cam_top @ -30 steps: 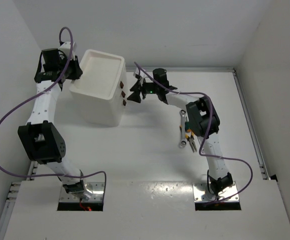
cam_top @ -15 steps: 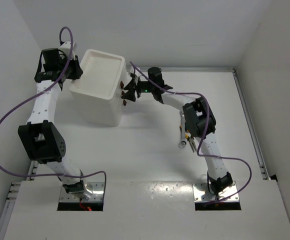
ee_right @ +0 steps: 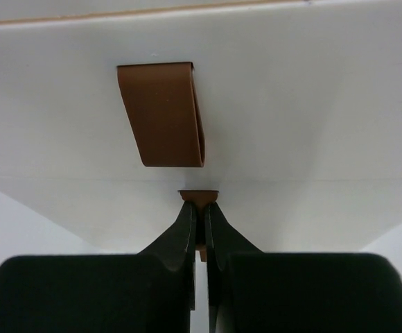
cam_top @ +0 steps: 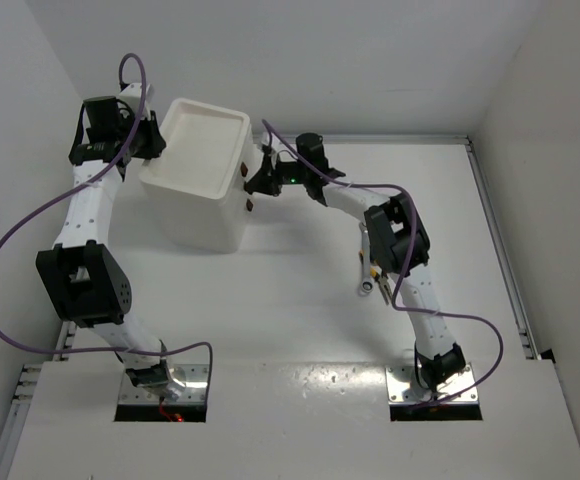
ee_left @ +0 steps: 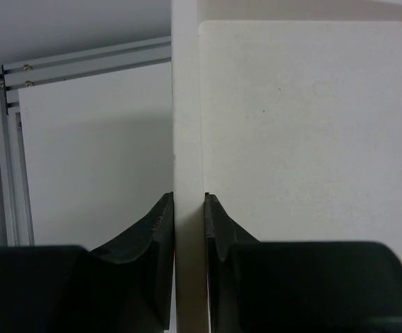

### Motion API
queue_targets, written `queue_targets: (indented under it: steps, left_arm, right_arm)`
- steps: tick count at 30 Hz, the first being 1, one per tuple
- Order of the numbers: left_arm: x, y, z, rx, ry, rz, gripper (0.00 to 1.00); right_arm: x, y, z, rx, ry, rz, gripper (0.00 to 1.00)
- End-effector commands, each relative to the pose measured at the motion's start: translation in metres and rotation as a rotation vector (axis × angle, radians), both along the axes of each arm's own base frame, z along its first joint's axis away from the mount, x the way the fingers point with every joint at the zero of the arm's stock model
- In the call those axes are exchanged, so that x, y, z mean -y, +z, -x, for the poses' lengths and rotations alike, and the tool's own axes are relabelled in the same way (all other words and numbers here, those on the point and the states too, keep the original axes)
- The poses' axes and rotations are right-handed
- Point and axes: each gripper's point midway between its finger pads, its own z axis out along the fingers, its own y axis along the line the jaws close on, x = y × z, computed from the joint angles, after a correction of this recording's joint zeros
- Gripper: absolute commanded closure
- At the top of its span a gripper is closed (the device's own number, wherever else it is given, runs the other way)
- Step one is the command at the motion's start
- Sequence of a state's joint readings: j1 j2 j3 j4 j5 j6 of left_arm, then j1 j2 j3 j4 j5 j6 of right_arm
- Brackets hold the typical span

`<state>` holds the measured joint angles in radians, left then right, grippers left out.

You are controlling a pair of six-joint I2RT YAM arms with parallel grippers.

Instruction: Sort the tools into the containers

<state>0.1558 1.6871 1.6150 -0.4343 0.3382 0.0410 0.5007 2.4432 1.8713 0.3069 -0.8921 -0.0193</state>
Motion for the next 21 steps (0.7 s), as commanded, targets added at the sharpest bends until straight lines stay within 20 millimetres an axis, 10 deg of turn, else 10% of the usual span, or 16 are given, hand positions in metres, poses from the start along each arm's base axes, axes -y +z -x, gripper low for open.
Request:
queue_targets:
  steps: [1, 11, 21]
  left_arm:
    - [0.066, -0.092, 0.045, -0.364, -0.155, 0.163, 1.00]
    - [0.062, -0.092, 0.042, -0.362, -0.120, 0.156, 1.00]
    - [0.056, -0.090, 0.035, -0.343, -0.071, 0.150, 1.00]
  right_arm:
    - [-0.001, 0.022, -0.002, 0.086, 0.007, -0.036, 1.00]
    - [0.068, 0.052, -0.005, 0.070, -0.097, -0.023, 1.00]
    - [0.130, 0.038, 0.019, -0.034, -0.179, 0.044, 1.00]
